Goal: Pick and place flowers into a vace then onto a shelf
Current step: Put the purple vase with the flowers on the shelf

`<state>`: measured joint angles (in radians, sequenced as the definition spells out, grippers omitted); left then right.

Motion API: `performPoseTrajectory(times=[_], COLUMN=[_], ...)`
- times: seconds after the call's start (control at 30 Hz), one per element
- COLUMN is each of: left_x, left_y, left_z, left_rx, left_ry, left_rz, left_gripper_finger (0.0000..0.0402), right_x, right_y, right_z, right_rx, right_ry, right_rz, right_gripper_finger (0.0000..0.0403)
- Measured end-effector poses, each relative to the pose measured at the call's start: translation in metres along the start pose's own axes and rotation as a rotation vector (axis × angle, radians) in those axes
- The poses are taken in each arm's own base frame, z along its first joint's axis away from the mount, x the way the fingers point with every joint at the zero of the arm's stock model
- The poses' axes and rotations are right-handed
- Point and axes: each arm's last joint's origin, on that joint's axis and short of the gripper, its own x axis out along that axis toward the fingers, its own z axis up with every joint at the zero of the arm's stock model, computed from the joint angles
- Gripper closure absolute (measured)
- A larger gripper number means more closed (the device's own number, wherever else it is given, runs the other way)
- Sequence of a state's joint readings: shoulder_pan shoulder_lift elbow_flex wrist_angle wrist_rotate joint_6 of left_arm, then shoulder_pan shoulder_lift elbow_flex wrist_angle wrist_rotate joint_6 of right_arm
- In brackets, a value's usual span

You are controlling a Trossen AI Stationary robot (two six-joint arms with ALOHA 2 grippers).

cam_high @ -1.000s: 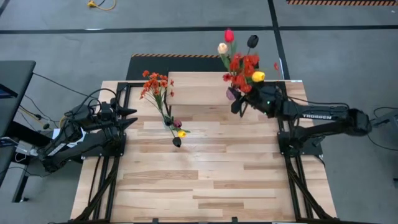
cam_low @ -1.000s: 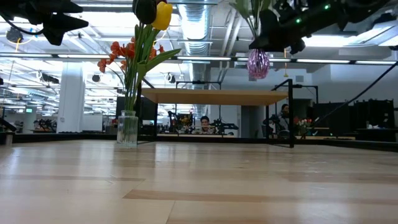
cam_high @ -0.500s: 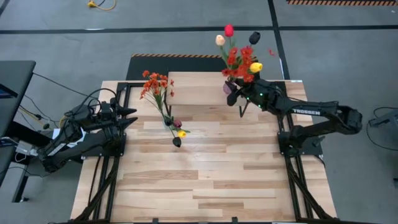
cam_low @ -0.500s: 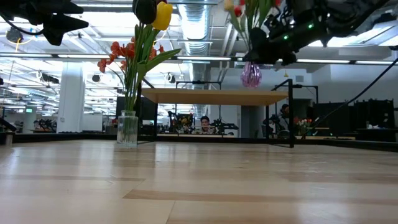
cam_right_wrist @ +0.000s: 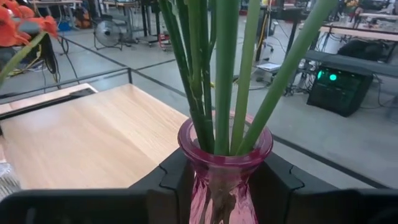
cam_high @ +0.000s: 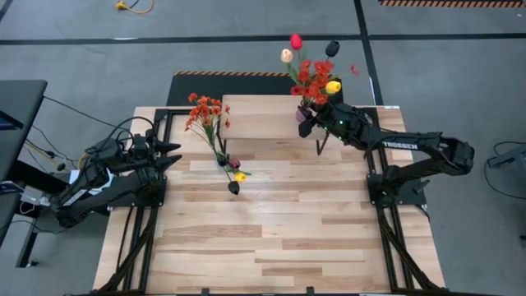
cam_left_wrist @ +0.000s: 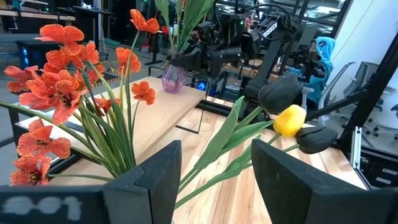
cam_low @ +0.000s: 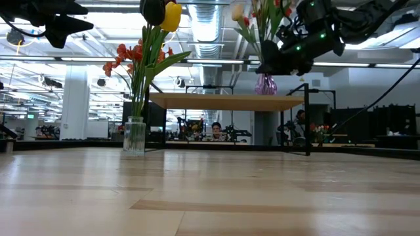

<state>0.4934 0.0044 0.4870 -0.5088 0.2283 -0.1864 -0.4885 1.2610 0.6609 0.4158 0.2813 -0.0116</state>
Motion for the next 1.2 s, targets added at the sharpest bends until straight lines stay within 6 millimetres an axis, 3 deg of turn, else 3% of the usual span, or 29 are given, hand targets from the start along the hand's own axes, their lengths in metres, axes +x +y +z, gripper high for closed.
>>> performPoseTrajectory(times=[0.3,0.93,1.2], left_x=[0.0,0.0,0.0], left_y=[0.0,0.0,0.0], left_z=[-0.0001,-0.0001,-0.0001], left_rx=[0.0,0.0,0.0], left_ry=[0.001,0.001,0.001], left_rz=[0.0,0.0,0.0], left_gripper_finger=[0.0219,0.0219,0.0219], right_x=[-0.0002,-0.0022,-0.0022], right_y=[0.0005,0.0075,0.0072], right_z=[0.0003,-0.0017,-0.0017], right_rx=[0.001,-0.061,-0.064], right_ry=[-0.003,0.016,0.017], right_rz=[-0.002,0.021,0.02], right_gripper_finger=[0.024,0.0186,0.0186])
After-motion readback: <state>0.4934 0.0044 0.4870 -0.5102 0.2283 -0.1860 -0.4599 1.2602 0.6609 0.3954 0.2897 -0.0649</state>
